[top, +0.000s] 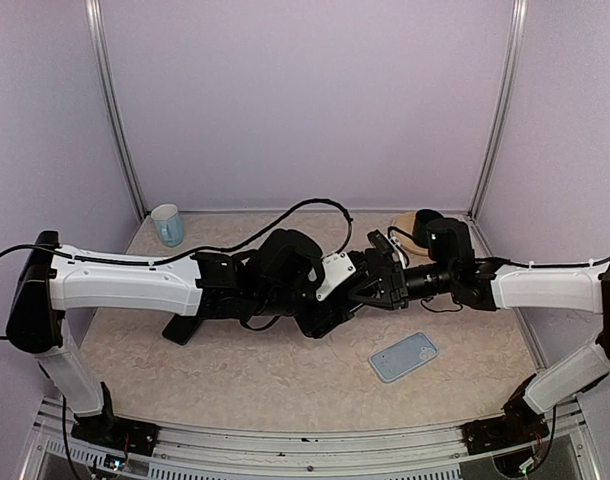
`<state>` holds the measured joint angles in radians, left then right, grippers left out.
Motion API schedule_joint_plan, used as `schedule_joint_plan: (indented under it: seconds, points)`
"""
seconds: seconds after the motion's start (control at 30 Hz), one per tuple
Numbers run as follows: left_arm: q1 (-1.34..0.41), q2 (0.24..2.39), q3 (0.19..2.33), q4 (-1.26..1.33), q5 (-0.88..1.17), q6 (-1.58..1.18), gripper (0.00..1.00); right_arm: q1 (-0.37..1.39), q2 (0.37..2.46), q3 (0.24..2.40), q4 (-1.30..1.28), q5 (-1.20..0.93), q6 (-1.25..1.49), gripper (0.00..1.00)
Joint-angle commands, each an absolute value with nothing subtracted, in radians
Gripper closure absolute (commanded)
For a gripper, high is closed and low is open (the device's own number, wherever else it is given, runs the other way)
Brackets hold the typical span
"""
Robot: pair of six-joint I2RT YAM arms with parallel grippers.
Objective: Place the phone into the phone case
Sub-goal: Press the phone with the phone case against the phone, then place the phone with the phone case at the center of the board.
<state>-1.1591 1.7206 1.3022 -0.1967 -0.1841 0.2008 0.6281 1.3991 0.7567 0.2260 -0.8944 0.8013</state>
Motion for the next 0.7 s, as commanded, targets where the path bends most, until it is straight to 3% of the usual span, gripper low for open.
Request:
schedule_joint_plan:
  seconds: [0.0,0.13,0.43,0.67]
  points:
    - [-1.155,1.767,1.335,-0.192,-0.209,0.133,0.46,0.637,1.396,0.817,0.278,-0.905,0.795,0.72]
    - [-1.134,1.785,1.335,-0.193,-0.195,0.084,0.51,0.632,1.389,0.815,0.268,-0.894,0.792,0.60]
    - [-1.084,1.809,1.358,-0.218,-0.192,0.005,0.52,0.581,1.323,0.797,0.186,-0.788,0.771,0.24]
    - [-1.041,1.847,1.405,-0.257,-0.193,-0.091,0.52,0.525,1.253,0.765,0.102,-0.675,0.759,0.13]
